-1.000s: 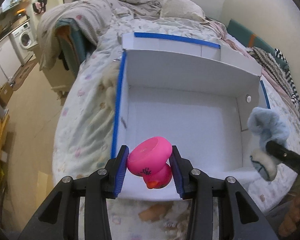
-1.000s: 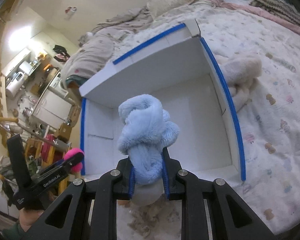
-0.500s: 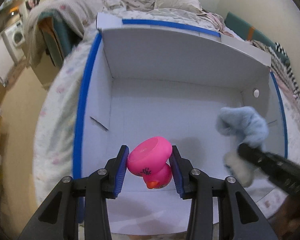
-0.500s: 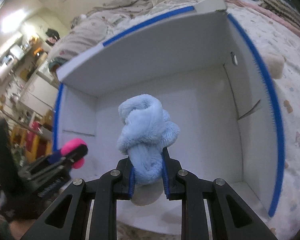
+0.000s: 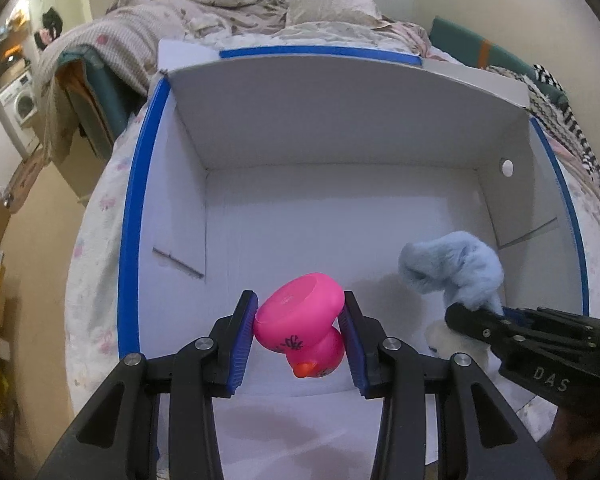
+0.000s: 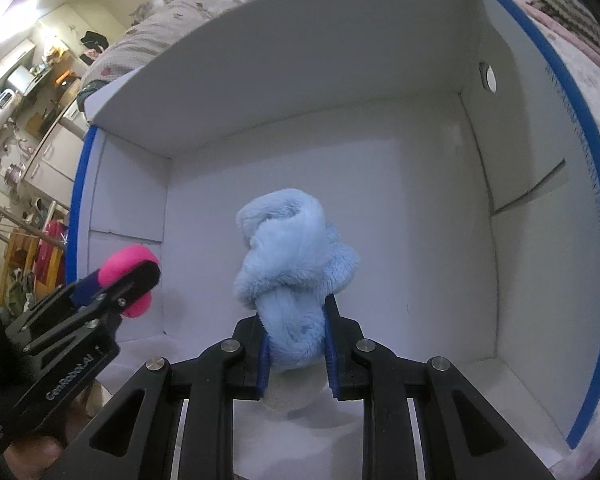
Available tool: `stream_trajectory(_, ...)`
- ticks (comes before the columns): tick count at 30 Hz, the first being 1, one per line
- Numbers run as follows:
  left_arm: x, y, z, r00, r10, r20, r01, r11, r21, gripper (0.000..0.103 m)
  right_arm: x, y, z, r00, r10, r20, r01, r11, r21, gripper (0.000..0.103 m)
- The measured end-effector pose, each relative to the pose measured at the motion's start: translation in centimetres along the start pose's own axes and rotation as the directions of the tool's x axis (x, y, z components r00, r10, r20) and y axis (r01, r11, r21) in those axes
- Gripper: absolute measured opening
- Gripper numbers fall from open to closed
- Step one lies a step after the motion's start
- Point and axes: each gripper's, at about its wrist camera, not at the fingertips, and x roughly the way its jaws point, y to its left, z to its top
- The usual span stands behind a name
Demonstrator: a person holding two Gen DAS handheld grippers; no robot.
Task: Organize soft objects
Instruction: 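Open the left tool to drop the duck while the right tool releases the sock bundle into the box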
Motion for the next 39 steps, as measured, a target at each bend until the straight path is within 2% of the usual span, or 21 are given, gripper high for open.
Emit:
stream_trajectory(10,0.3,-0.3,-0.1,1.000,-0.015,-0.005,0.015,1.000,-0.001,0.038,0.4,0.2,0.1,1.000,-0.001,-0.009,0.001,1.000,0.003,0.024)
stream_trajectory(24,0.3,-1.0,-0.3,1.000,0.011,-0.010,-0.011,1.000,0.025,0.039,0.0,-0.6,-0.1,1.000,0.014,-0.003,-0.014,1.000,0.010,0.024)
stream_trajectory(25,0.3,-1.0,-0.3,1.000,0.012,-0.011,-0.012,1.000,0.025,0.042,-0.1,-0.7,0.0,1.000,0.017,0.000,-0.017,1.000,0.013,0.027)
stream_trajectory(26,0.3,-1.0,-0.3,1.000,0.010,-0.013,-0.010,1.000,0.024,0.050,-0.1,-0.8,-0.1,1.000,0.022,0.003,-0.022,1.000,0.016,0.029)
stream_trajectory(27,0.3,-0.9,-0.3,1.000,0.007,-0.013,-0.007,1.000,0.017,0.054,-0.2,-0.9,-0.1,1.000,0.027,0.005,-0.027,0.999,0.018,0.035)
stream_trajectory(28,0.3,-0.8,-0.4,1.000,0.001,-0.017,-0.001,1.000,0.009,0.060,-0.3,-0.9,0.0,1.000,0.029,0.008,-0.029,0.999,0.022,0.047)
stream_trajectory(29,0.3,-0.7,-0.4,1.000,-0.005,-0.023,0.005,1.000,0.001,0.060,-0.5,-0.9,0.0,1.000,0.019,0.015,-0.020,1.000,0.023,0.056)
stream_trajectory(30,0.4,-0.7,-0.4,1.000,-0.006,-0.027,0.006,1.000,-0.003,0.060,-0.7,-0.9,-0.1,1.000,0.010,0.023,-0.010,1.000,0.022,0.069)
stream_trajectory(33,0.3,-0.6,-0.4,1.000,0.000,-0.028,-0.001,1.000,-0.002,0.061,-1.9,-1.0,0.1,0.997,0.006,0.080,-0.008,1.000,0.028,0.081)
stream_trajectory(34,0.3,-0.6,-0.4,1.000,0.003,-0.025,-0.003,1.000,-0.002,0.061,-2.2,-1.0,0.2,0.995,-0.003,0.097,0.000,1.000,0.028,0.090)
stream_trajectory(36,0.1,-0.5,-0.4,1.000,0.002,-0.022,-0.002,1.000,-0.007,0.061,-2.7,-1.1,0.5,0.993,-0.010,0.118,0.006,0.999,0.033,0.103)
stream_trajectory(39,-0.1,-0.3,-0.4,1.000,-0.002,-0.020,0.001,1.000,-0.018,0.061,-3.3,-1.3,0.6,0.989,-0.015,0.144,0.008,0.999,0.050,0.103)
